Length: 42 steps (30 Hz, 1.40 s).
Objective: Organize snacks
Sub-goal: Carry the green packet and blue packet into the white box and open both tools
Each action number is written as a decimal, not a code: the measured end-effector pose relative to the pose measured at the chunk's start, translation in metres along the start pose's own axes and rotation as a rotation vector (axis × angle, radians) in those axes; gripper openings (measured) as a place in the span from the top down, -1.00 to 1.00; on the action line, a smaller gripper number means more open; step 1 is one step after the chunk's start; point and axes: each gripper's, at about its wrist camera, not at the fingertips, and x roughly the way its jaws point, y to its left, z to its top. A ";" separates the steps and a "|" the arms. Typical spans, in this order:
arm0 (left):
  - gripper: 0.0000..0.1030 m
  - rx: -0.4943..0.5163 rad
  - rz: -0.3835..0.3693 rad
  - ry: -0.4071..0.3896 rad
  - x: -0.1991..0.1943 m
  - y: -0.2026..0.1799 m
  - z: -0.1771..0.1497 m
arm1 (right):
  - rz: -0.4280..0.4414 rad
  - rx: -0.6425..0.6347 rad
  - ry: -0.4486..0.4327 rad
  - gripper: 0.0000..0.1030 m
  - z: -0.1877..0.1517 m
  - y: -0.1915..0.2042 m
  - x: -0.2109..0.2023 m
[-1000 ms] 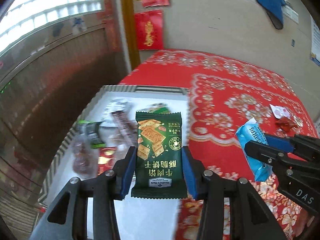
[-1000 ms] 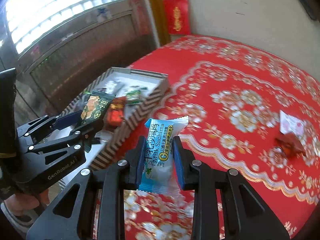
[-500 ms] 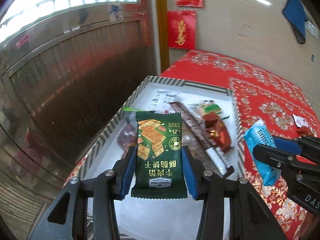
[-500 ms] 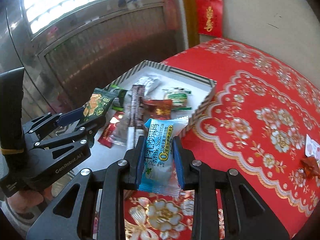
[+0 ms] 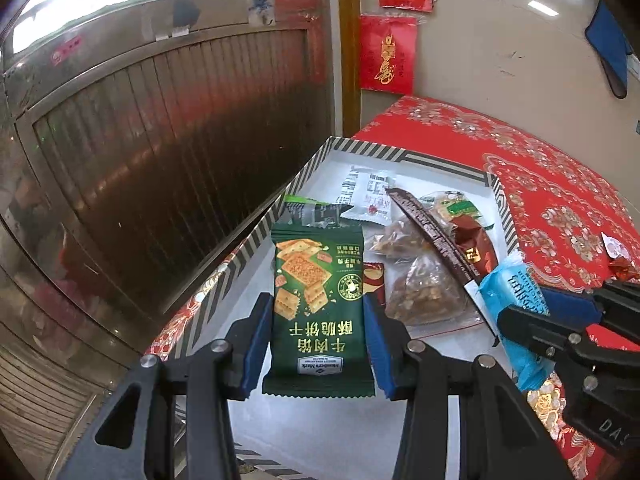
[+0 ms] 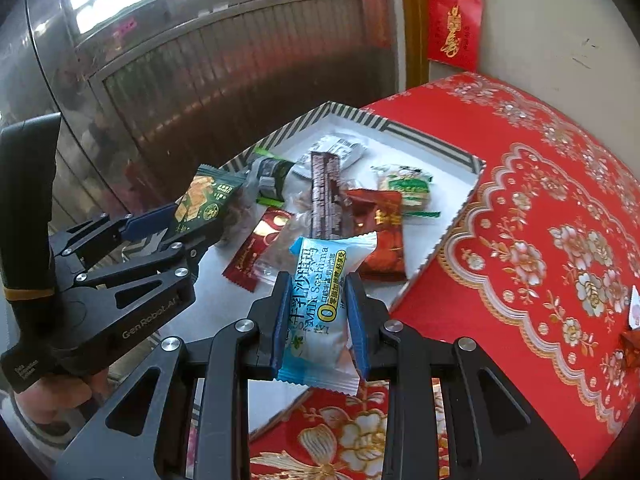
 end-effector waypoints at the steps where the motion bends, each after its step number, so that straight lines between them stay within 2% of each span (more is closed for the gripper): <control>1: 0.08 -0.001 0.002 0.001 0.001 0.001 -0.001 | 0.001 -0.002 0.004 0.49 0.000 0.001 0.001; 22: 0.08 -0.026 0.002 0.012 0.010 0.009 -0.007 | 0.010 -0.048 0.084 0.50 -0.004 0.023 0.031; 42: 0.01 -0.031 0.011 0.029 0.013 0.009 -0.009 | 0.082 -0.043 0.122 0.50 -0.010 0.029 0.036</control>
